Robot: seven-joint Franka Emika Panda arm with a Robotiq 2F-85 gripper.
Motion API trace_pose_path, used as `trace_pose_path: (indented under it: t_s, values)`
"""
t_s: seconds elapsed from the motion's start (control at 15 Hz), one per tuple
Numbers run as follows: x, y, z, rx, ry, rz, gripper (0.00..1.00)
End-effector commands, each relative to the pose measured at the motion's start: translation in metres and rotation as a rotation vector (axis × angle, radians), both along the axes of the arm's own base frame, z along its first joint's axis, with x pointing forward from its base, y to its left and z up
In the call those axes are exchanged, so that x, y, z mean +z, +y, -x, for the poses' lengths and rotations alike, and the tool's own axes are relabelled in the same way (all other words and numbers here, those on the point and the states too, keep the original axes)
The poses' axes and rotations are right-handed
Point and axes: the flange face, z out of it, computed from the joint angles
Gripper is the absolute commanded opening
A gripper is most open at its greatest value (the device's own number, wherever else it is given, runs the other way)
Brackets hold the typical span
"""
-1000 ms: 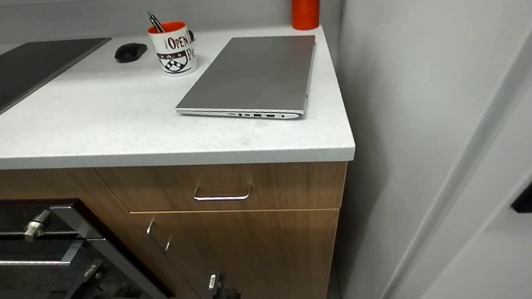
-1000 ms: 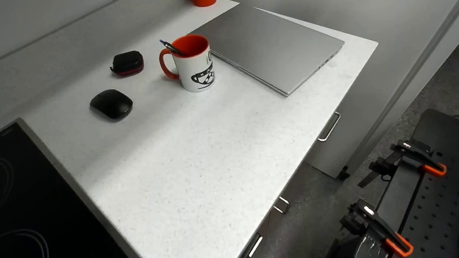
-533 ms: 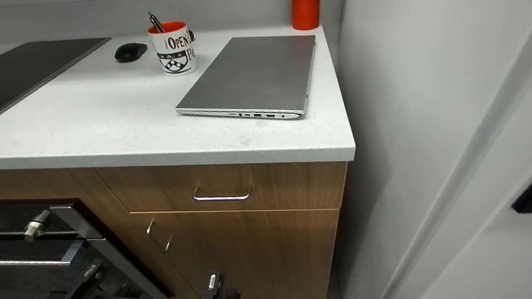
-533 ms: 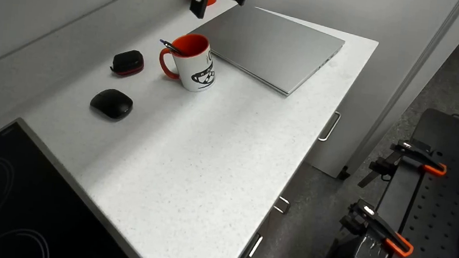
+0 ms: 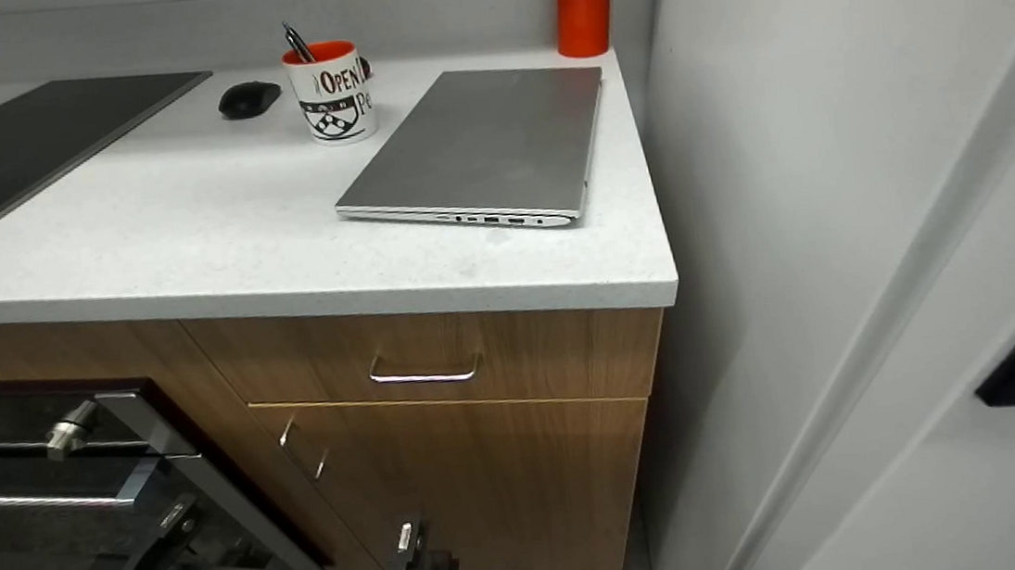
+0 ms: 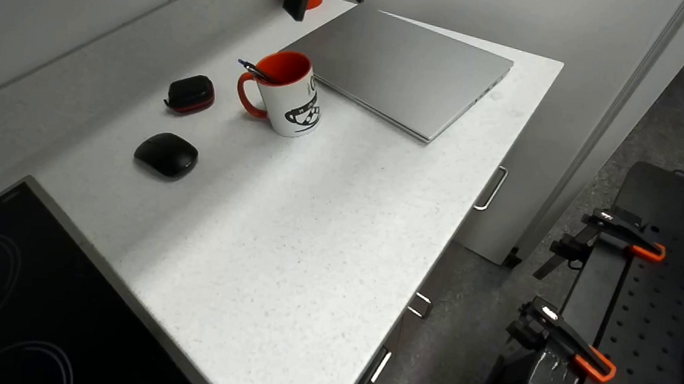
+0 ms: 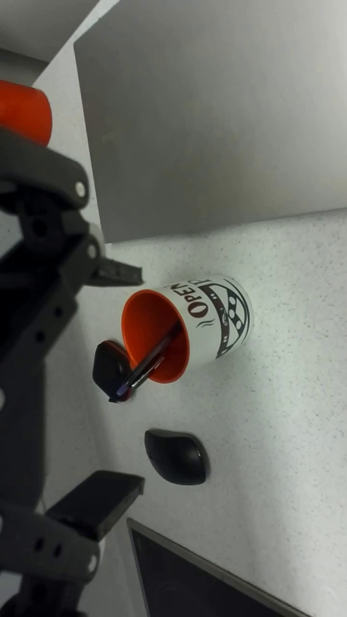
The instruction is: Take the pen out of the cup and put it on the countertop
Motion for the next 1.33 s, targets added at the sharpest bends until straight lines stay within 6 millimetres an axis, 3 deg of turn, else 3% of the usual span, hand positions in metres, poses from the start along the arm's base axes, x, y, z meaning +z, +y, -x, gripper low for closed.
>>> trace_pose_path:
  t_s: [0.0,0.67,1.07,1.13,1.27]
  values:
    - [-0.003,0.002,-0.004,0.001,-0.021,0.017,1.00]
    - [-0.038,0.037,-0.042,0.056,-0.150,0.048,1.00]
    - [-0.067,0.037,-0.074,0.020,-0.198,0.046,1.00]
    - [-0.062,0.037,-0.057,0.026,-0.170,0.044,1.00]
    - [-0.069,0.037,-0.065,0.023,-0.167,0.044,1.00]
